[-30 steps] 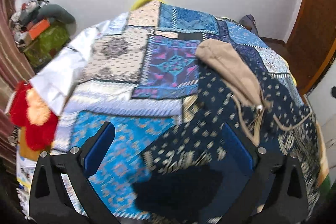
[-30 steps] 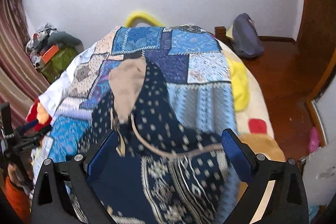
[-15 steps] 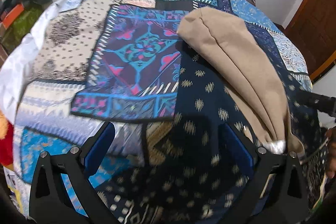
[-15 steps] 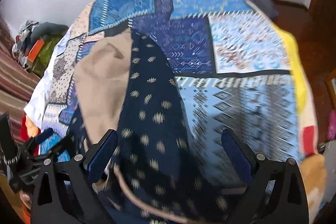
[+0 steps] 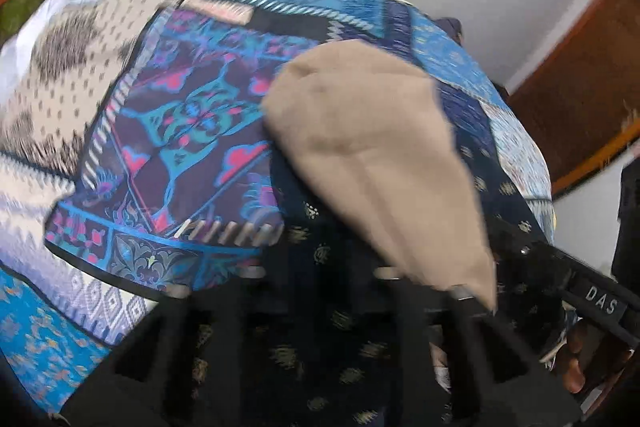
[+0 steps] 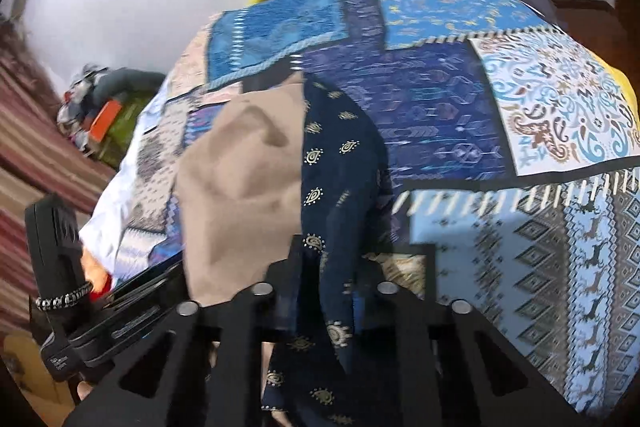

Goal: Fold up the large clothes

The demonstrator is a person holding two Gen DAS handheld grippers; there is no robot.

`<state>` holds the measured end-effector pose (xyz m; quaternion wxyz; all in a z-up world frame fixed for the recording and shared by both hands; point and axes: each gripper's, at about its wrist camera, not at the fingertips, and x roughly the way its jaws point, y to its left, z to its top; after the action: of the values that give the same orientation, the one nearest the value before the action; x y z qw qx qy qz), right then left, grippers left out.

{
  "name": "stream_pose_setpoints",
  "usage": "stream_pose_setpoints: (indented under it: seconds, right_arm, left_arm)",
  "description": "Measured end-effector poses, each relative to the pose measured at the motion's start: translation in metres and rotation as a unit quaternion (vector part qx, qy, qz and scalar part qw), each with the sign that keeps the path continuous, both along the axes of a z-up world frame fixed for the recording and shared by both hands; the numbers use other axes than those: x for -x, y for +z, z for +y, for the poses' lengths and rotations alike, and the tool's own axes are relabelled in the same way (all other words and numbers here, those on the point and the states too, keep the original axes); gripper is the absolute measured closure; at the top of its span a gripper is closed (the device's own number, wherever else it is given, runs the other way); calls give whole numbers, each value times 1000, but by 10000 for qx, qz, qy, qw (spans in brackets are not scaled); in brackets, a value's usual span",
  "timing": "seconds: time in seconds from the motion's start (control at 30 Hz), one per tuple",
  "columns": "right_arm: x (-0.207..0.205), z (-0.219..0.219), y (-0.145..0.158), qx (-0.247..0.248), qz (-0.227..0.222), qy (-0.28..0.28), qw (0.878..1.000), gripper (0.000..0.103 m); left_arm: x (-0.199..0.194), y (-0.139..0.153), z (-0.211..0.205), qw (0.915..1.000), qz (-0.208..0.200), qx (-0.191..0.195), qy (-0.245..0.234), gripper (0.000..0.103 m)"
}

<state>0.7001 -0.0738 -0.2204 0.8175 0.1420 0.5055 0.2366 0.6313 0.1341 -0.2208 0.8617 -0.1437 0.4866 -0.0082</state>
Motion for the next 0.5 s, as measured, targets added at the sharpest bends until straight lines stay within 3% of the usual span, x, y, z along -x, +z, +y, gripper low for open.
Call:
stream_pose_setpoints:
  seconds: [0.07,0.13,0.27,0.4,0.5]
  right_arm:
    - [13,4,12,64,-272,158,9995,92]
    - [26,3,24,105,-453,261,9986,92]
    - [66,-6,55,73,-825,503,9953,92]
    - [123,-20,76,79,-1010,859,9911,92]
    - [167,-29,76,346,-1115,1029,9878,92]
  left_arm:
    - [12,19,-13,9991,-198,-261,-270,91]
    - [28,36,-16,9978,-437,-287,-408,91]
    - [83,70,-28,9909,-884,-667,-759,91]
    - [136,78,-37,9857,-955,-776,-1155,91]
    - [174,66,-46,9829,-809,-885,-1397,91]
